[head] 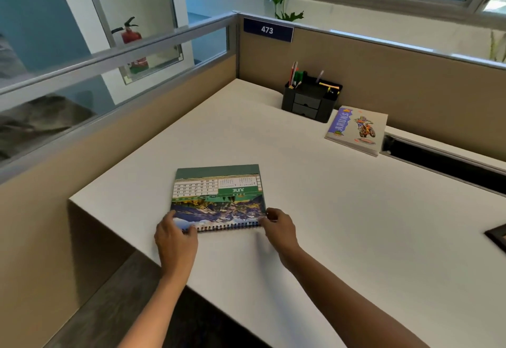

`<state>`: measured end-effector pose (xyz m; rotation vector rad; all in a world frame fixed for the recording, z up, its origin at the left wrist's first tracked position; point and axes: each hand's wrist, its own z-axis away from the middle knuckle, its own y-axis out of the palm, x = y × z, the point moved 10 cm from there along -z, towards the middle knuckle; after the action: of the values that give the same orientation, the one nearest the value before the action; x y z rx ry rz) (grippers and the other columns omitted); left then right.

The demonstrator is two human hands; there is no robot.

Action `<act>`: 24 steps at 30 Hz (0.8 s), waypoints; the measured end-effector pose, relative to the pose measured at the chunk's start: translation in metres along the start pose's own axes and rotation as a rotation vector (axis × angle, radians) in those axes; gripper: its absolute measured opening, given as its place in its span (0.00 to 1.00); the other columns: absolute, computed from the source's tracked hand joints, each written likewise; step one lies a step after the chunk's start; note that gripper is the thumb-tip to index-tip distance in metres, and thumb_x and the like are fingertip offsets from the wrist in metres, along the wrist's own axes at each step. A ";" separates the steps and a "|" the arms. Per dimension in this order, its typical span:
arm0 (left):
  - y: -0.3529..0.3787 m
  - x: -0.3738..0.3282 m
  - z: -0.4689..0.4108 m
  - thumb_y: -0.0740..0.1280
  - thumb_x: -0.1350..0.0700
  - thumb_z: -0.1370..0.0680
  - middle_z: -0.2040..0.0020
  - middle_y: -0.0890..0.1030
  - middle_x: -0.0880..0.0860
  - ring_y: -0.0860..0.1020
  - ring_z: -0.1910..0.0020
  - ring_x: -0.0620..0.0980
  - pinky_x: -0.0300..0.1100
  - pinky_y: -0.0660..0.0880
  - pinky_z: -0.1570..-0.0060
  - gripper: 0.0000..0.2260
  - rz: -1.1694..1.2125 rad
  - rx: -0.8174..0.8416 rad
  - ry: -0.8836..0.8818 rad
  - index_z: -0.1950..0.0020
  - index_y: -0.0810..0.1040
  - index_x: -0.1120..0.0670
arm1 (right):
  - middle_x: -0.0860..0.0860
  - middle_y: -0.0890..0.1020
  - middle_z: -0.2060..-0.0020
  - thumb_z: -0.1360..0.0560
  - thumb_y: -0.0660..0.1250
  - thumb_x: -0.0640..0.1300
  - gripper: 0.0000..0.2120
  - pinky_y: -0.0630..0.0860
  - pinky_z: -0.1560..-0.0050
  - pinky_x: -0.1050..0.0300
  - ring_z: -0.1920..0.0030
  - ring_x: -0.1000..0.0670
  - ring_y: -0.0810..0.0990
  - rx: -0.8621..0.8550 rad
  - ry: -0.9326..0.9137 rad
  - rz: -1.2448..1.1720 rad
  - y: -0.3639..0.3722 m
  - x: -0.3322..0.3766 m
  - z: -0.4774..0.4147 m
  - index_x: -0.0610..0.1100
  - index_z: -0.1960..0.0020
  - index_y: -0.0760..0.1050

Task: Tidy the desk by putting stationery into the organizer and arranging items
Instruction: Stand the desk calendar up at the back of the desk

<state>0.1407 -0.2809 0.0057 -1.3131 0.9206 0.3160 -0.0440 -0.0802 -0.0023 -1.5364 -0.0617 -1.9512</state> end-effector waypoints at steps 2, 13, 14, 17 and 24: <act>-0.004 0.001 0.001 0.68 0.58 0.25 0.32 0.70 0.60 0.68 0.34 0.60 0.55 0.69 0.36 0.27 0.040 0.013 -0.023 0.28 0.62 0.58 | 0.47 0.82 0.49 0.23 0.64 0.39 0.12 0.72 0.62 0.63 0.57 0.52 0.77 0.015 0.048 -0.058 0.001 -0.005 0.000 0.41 0.41 0.76; -0.027 -0.012 0.011 0.68 0.56 0.25 0.37 0.71 0.59 0.73 0.41 0.58 0.48 0.72 0.50 0.24 0.169 -0.050 -0.060 0.30 0.65 0.54 | 0.50 0.65 0.79 0.27 0.64 0.34 0.07 0.65 0.75 0.61 0.77 0.50 0.64 0.061 0.246 -0.307 -0.008 -0.017 -0.008 0.38 0.64 0.72; -0.029 -0.014 0.010 0.67 0.56 0.25 0.37 0.71 0.59 0.73 0.41 0.57 0.48 0.72 0.50 0.24 0.180 -0.057 -0.053 0.30 0.66 0.54 | 0.50 0.66 0.78 0.26 0.63 0.35 0.07 0.66 0.75 0.61 0.75 0.50 0.64 0.058 0.239 -0.314 -0.008 -0.017 -0.007 0.38 0.63 0.73; -0.032 -0.019 0.011 0.66 0.57 0.24 0.37 0.72 0.57 0.73 0.42 0.56 0.46 0.71 0.51 0.22 0.216 -0.066 -0.037 0.32 0.67 0.54 | 0.48 0.71 0.74 0.24 0.63 0.36 0.08 0.68 0.76 0.62 0.73 0.50 0.68 0.027 0.226 -0.335 -0.014 -0.022 -0.005 0.38 0.61 0.77; -0.042 -0.022 0.014 0.65 0.58 0.24 0.43 0.75 0.53 0.75 0.47 0.51 0.47 0.76 0.52 0.16 0.329 -0.115 -0.020 0.37 0.72 0.51 | 0.46 0.81 0.59 0.24 0.66 0.39 0.06 0.80 0.58 0.50 0.63 0.47 0.81 -0.065 0.115 -0.294 -0.028 -0.013 0.003 0.38 0.49 0.74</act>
<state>0.1608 -0.2736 0.0502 -1.2585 1.1151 0.6440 -0.0544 -0.0509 -0.0033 -1.5226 -0.1863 -2.2883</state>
